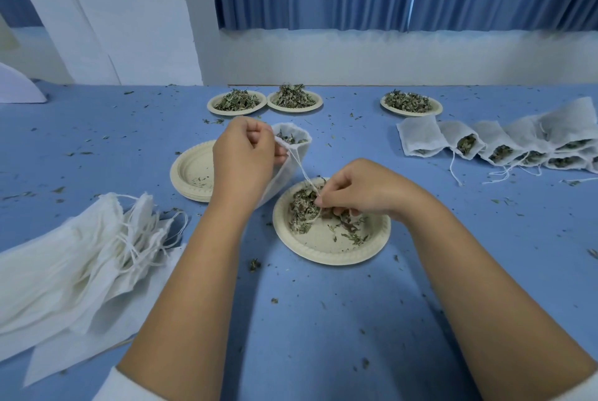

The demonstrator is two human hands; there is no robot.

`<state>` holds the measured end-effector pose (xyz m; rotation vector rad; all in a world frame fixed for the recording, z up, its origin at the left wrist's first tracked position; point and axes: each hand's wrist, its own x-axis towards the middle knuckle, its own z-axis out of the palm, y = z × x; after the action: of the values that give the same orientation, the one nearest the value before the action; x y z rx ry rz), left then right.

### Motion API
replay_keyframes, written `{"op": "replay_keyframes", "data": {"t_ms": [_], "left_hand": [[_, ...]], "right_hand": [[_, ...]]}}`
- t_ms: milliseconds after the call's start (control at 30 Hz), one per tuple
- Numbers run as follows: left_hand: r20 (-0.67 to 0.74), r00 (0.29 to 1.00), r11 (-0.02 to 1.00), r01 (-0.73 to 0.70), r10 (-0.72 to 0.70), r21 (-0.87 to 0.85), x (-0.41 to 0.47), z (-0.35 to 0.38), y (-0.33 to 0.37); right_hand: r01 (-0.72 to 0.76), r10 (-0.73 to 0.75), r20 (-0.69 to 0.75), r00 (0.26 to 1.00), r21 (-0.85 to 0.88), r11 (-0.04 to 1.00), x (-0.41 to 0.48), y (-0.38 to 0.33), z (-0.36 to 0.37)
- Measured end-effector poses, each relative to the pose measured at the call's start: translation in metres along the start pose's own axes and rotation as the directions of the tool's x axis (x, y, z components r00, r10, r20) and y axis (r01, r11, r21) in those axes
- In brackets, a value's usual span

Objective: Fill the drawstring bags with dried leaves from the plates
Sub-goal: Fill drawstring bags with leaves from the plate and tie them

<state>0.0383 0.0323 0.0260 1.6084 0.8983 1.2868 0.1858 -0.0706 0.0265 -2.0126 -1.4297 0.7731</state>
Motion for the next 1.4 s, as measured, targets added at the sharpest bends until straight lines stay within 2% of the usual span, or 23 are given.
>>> {"op": "replay_keyframes", "data": {"t_ms": [167, 267, 367, 467, 633, 833, 1133, 1300, 1400], "left_hand": [[-0.061, 0.998, 0.999, -0.030, 0.028, -0.032, 0.004, -0.006, -0.002], [-0.048, 0.998, 0.998, -0.045, 0.043, -0.045, 0.007, -0.008, -0.003], [-0.021, 0.997, 0.997, -0.078, 0.077, -0.029, 0.008, -0.008, -0.004], [0.016, 0.992, 0.992, -0.122, 0.121, 0.018, 0.008, -0.008, -0.005], [0.136, 0.976, 0.978, -0.182, 0.167, 0.101, 0.004, -0.006, -0.005], [0.207, 0.964, 0.970, -0.200, 0.169, 0.140, 0.004, -0.009, -0.006], [0.064, 0.986, 0.988, -0.156, 0.155, 0.009, 0.012, -0.020, -0.005], [-0.034, 0.984, 0.984, -0.177, 0.178, 0.031, 0.015, -0.025, -0.001], [-0.040, 0.981, 0.981, -0.191, 0.192, 0.036, 0.014, -0.028, 0.001]], "right_hand": [[-0.017, 0.028, 0.063, 0.998, -0.166, 0.986, -0.002, 0.004, -0.007], [0.027, -0.034, -0.053, 0.998, -0.142, 0.989, 0.003, 0.007, -0.006], [0.031, -0.057, -0.139, 0.989, -0.183, 0.983, 0.010, 0.009, 0.000], [0.012, -0.049, -0.132, 0.990, -0.267, 0.964, 0.013, 0.009, 0.015], [0.078, -0.138, -0.141, 0.980, -0.368, 0.927, 0.017, 0.005, 0.037], [0.128, -0.180, -0.131, 0.975, -0.334, 0.934, 0.016, 0.008, 0.030], [0.084, -0.097, -0.082, 0.992, -0.152, 0.985, 0.013, 0.014, 0.005], [0.082, -0.079, 0.026, 0.997, -0.214, 0.973, 0.012, 0.019, 0.004], [0.101, -0.107, -0.011, 0.994, -0.245, 0.964, 0.015, 0.019, 0.009]]}}
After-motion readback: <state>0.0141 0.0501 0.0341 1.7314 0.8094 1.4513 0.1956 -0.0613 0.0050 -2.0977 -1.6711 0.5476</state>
